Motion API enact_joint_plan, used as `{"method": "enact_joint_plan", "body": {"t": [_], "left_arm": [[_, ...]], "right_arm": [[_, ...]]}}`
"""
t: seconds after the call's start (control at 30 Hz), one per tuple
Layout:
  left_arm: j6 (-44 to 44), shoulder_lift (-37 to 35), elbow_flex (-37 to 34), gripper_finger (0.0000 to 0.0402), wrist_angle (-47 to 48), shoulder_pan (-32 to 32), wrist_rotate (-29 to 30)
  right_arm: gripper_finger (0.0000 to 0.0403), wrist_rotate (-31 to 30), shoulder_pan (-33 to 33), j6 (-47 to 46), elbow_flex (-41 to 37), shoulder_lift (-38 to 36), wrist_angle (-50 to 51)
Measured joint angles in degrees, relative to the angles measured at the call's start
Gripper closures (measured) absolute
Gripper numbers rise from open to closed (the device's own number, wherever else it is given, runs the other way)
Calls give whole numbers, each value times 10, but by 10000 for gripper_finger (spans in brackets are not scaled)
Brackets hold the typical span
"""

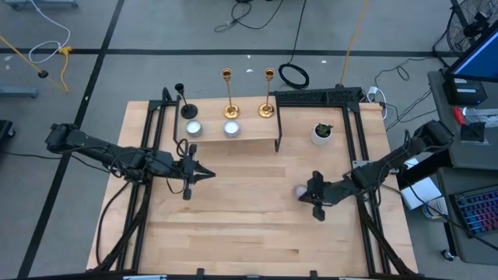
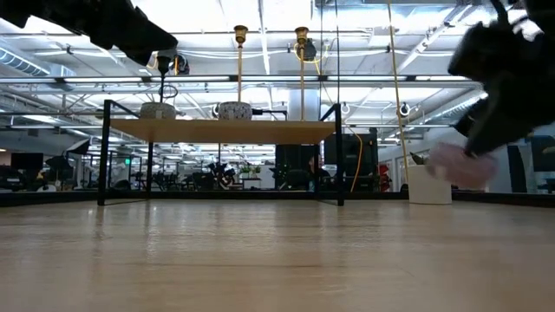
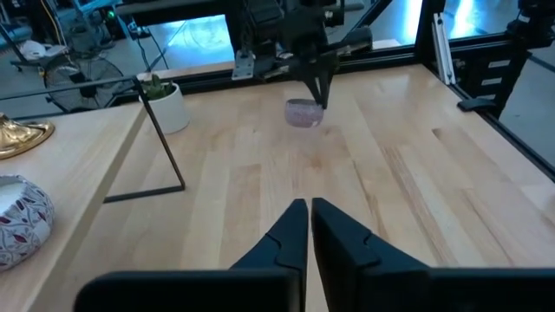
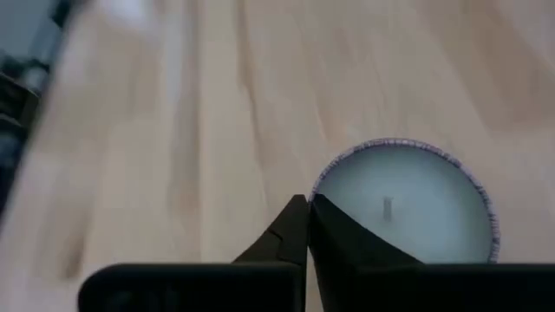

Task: Pick & Place candle stick holders
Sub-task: Put the red patterned scented candle on the shelf

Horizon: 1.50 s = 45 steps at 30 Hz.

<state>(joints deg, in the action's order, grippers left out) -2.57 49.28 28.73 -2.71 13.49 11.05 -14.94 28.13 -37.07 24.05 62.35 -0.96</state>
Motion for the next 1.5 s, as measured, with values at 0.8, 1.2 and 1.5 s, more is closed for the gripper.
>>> {"method": "enact_joint_plan", "body": {"t": [0.8, 1.2, 1.5], "left_arm": [[2, 0, 0, 371, -1, 0, 0], [2, 0, 0, 371, -5, 0, 0], [3, 0, 0, 371, -4, 0, 0]], "right_arm": [[403, -14, -197, 344, 141, 4, -197], [403, 62, -339, 333, 320, 148, -59], [403, 87, -409, 262, 402, 215, 49]]}}
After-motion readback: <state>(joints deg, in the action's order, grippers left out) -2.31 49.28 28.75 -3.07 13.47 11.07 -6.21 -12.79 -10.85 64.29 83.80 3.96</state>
